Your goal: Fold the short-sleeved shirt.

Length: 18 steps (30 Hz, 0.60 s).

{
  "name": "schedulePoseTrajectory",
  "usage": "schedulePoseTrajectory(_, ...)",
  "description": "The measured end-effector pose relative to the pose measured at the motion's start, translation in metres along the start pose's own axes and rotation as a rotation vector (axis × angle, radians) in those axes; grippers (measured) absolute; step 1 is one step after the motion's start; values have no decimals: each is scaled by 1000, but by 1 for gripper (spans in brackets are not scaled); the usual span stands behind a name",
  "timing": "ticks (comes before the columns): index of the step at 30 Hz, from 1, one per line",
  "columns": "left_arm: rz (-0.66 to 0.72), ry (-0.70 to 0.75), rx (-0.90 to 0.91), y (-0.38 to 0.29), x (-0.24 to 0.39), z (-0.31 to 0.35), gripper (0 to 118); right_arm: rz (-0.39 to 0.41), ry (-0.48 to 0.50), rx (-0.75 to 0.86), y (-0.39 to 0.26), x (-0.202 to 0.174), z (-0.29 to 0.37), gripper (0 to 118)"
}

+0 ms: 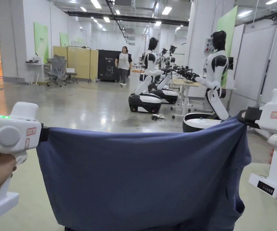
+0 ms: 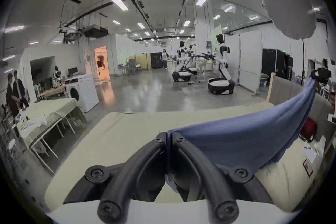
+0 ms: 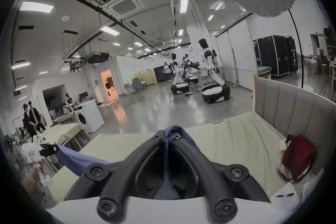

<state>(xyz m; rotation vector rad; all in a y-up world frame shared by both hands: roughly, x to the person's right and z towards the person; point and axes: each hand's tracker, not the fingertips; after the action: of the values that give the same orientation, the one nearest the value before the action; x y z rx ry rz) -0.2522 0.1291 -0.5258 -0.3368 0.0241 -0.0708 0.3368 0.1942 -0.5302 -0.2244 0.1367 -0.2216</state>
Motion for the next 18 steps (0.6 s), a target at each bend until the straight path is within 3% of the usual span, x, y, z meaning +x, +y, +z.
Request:
schedulePoseTrajectory(7, 0, -33, -41, -61, -2, 93, 4, 122, -23, -55, -52, -2, 104, 7)
schedulePoseTrajectory(12, -26, -79, -118, -151, -2, 155, 4, 238, -49, -185, -140, 2, 170, 7)
schedulePoseTrajectory(14, 11, -116, -153, -192, -3, 175, 4, 319, -83, -269, -185, 4, 186, 7)
schedulePoseTrajectory(16, 16, -119, -214, -237, -2, 188, 4, 326, -69, -340, -234, 9, 200, 7)
schedulePoseTrajectory(18, 26, -109, -300, -286, 0, 198, 4, 271, -68, -430, -285, 21, 205, 7)
